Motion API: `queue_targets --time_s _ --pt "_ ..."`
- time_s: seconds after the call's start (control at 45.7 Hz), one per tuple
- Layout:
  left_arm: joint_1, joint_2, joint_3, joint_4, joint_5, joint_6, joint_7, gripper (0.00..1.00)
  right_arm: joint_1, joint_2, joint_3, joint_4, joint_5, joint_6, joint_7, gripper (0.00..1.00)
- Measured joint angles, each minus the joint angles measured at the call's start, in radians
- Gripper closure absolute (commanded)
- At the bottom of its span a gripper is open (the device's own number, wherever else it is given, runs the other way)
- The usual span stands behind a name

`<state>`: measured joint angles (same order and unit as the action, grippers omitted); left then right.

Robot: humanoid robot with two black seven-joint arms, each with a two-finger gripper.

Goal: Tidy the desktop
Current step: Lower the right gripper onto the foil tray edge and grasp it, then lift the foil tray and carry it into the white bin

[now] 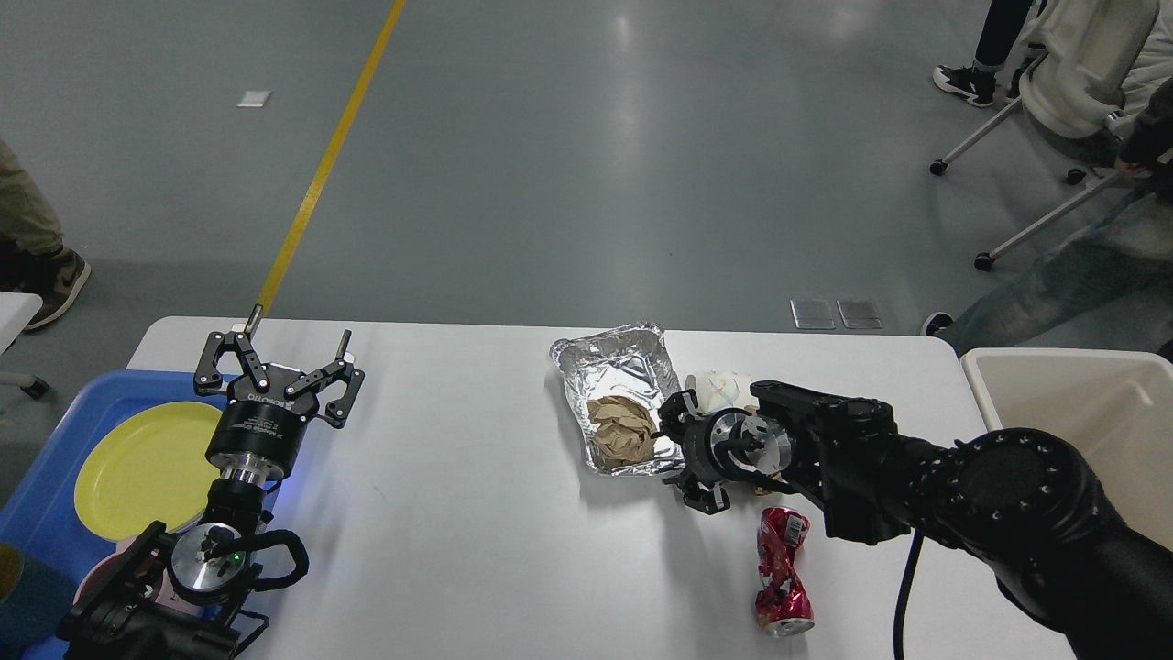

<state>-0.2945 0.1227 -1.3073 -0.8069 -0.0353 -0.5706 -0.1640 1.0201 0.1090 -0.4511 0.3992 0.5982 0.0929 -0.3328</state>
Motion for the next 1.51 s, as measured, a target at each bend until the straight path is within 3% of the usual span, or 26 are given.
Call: queue_targets --time_s 0.153,0.306,1.117,1.226,1.511 --pt "0.000 0.000 -0.001 0.000 0.000 0.000 0.000 0.04 -0.001 0.000 0.000 -0.003 0.000 0.000 -0.001 0.64" --pt "0.000 0.000 -0.001 0.000 0.000 0.000 0.000 0.04 -0.005 0.000 0.000 -0.003 -0.009 0.001 -0.001 0.99" --pt "0.000 0.000 -0.001 0.000 0.000 0.000 0.000 0.04 0.051 -0.012 0.001 0.058 -0.003 0.021 -0.005 1.00" --pt "0.000 0.000 -0.001 0.000 0.000 0.000 0.000 0.04 0.096 -0.023 0.001 0.123 -0.002 0.022 -0.005 1.00" --pt "0.000 0.000 -0.001 0.000 0.000 0.000 0.000 0.04 0.337 -0.229 -0.091 0.462 -0.002 0.024 -0.015 1.00"
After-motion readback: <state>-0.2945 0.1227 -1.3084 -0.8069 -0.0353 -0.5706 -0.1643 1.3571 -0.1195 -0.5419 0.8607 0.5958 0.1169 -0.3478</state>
